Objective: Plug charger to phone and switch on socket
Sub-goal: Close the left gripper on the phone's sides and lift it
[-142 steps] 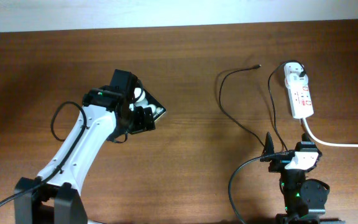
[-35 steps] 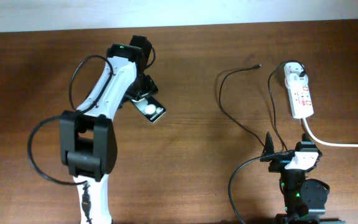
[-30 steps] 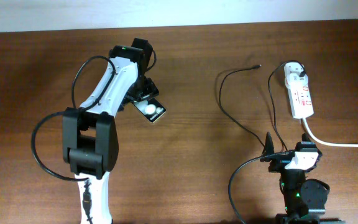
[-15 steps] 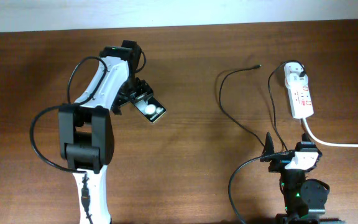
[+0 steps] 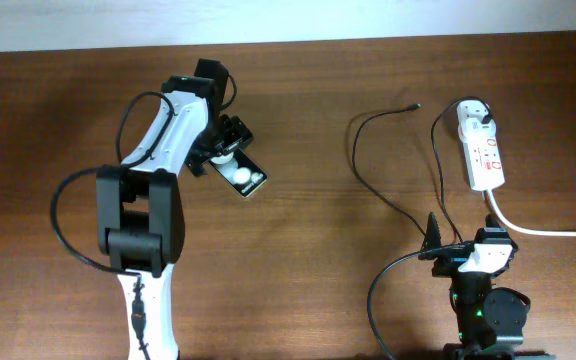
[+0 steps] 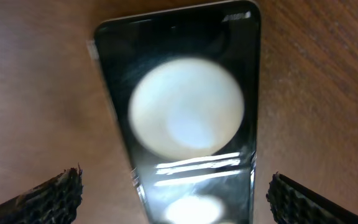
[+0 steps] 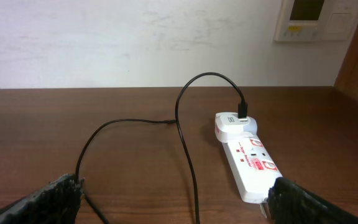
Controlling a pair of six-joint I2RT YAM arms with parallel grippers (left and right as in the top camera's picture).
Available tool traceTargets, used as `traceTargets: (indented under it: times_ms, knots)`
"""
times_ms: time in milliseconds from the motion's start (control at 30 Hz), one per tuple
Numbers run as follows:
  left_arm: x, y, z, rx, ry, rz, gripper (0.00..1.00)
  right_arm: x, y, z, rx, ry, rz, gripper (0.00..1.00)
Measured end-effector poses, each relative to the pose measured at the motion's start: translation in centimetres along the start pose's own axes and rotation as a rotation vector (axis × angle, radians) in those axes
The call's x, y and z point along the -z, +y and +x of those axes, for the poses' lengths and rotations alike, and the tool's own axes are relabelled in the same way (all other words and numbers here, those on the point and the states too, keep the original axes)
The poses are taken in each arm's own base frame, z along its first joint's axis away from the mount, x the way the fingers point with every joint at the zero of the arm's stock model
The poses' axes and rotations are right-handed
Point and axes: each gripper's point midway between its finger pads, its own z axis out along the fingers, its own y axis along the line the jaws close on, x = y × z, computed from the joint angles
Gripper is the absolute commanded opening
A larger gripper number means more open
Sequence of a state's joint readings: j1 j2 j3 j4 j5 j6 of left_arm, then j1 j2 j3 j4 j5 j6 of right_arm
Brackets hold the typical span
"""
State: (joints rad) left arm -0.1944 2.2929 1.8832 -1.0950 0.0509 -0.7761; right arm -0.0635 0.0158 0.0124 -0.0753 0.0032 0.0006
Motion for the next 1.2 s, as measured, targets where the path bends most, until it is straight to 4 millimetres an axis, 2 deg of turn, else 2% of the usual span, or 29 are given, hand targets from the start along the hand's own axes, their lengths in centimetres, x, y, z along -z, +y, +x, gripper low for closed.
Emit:
traceTargets:
  times_ms: [100,267,333,400,500,633,767,833,933,1200]
  knots:
    - [-2.1,-0.6,0.0,0.008,0.027,0.008,0.99,0.0,0.0,0.0,0.0,0.0,0.0,0.99]
    - [-2.1,-1.1,-0.1,0.04,0.024,0.021,1.0,0.0,0.0,0.0,0.0,0.0,0.0,0.99]
    - [-2.2,-1.1,-0.1,0.05,0.026,0.019,0.89,0.0,0.0,0.0,0.0,0.0,0.0,0.99]
    - [-2.3,-1.1,-0.1,0.054,0.025,0.013,0.86,0.0,0.0,0.0,0.0,0.0,0.0,0.99]
    - [-2.3,-1.0,0.0,0.05,0.027,0.003,0.84,0.0,0.0,0.0,0.0,0.0,0.0,0.99]
    - [-2.4,-0.9,0.5,0.038,0.03,-0.021,0.9,0.0,0.0,0.0,0.0,0.0,0.0,0.99]
    - [-2.6,-0.8,1.0,0.025,0.031,-0.048,0.84,0.0,0.0,0.0,0.0,0.0,0.0,0.99]
    - [-2.7,-0.6,1.0,0.024,0.033,-0.062,0.74,0.0,0.0,0.0,0.0,0.0,0.0,0.99]
    - [-2.7,-0.5,1.1,0.025,0.04,-0.072,0.71,0.0,0.0,0.0,0.001,0.0,0.0,0.99]
    - [-2.4,0.0,1.7,-0.015,0.079,-0.095,0.7,0.0,0.0,0.0,0.0,0.0,0.0,0.99]
